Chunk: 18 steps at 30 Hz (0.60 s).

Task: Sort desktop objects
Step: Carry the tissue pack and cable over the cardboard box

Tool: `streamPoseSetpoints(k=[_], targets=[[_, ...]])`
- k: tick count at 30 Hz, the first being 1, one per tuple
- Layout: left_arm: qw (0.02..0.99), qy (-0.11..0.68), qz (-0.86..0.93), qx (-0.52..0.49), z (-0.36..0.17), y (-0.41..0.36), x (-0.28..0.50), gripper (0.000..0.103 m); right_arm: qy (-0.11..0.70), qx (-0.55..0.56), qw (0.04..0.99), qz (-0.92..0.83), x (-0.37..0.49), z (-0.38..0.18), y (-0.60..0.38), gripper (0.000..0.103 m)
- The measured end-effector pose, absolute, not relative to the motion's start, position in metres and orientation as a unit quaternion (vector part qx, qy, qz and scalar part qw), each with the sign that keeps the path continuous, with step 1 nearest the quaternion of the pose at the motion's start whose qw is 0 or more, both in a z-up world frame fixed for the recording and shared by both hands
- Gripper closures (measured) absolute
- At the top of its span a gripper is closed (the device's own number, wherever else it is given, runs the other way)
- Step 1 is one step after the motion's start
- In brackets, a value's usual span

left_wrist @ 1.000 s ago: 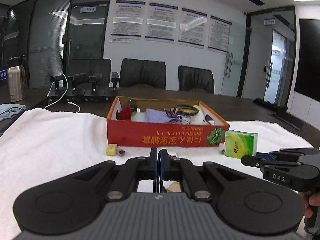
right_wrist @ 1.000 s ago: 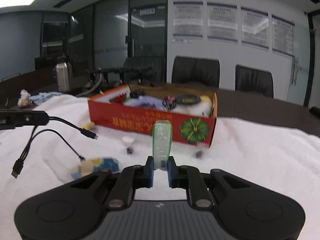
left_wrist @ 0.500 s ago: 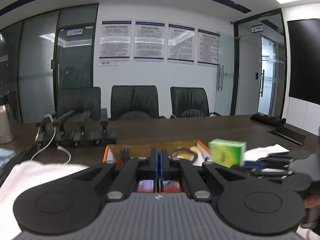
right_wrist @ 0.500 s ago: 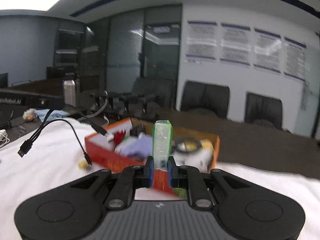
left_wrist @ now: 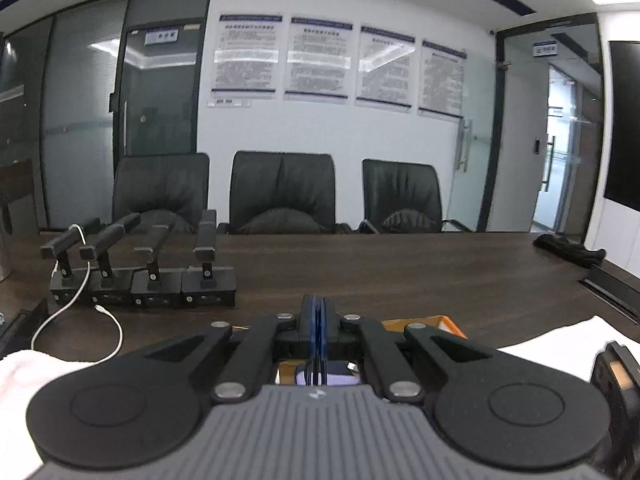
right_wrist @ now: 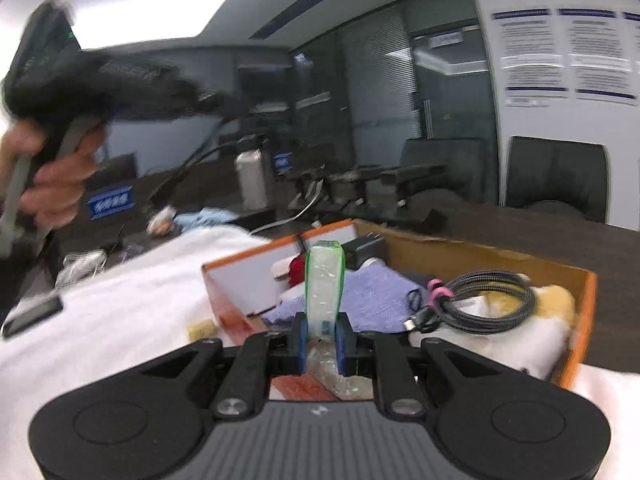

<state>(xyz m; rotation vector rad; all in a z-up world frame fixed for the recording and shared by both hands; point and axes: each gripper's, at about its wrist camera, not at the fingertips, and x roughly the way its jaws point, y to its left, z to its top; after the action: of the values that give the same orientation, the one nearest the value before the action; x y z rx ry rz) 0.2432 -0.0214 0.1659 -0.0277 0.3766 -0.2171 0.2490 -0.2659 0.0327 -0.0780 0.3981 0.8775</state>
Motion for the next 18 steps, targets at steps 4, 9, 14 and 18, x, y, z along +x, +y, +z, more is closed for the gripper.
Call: streamPoseSetpoints(k=[4,9,14,18], targets=[[0.972,0.207,-0.111,-0.029,0.153,-0.024,0.273,0.100,0.179,-0.054,0.887,0.422,0.252,0.026,-0.255,0.090],[0.968,0.220,-0.118,-0.029,0.139,-0.029,0.287,0.100,0.198,-0.114,0.884,0.408,0.234,0.038,-0.263,0.091],[0.968,0.218,-0.120,-0.033,0.136,-0.025,0.291,0.100,0.197,-0.089,0.891,0.399,0.198,0.083,-0.328,0.088],[0.968,0.217,-0.124,-0.036,0.138,-0.030,0.294,0.100,0.170,-0.062,0.920,0.347,0.190,0.109,-0.331,0.087]])
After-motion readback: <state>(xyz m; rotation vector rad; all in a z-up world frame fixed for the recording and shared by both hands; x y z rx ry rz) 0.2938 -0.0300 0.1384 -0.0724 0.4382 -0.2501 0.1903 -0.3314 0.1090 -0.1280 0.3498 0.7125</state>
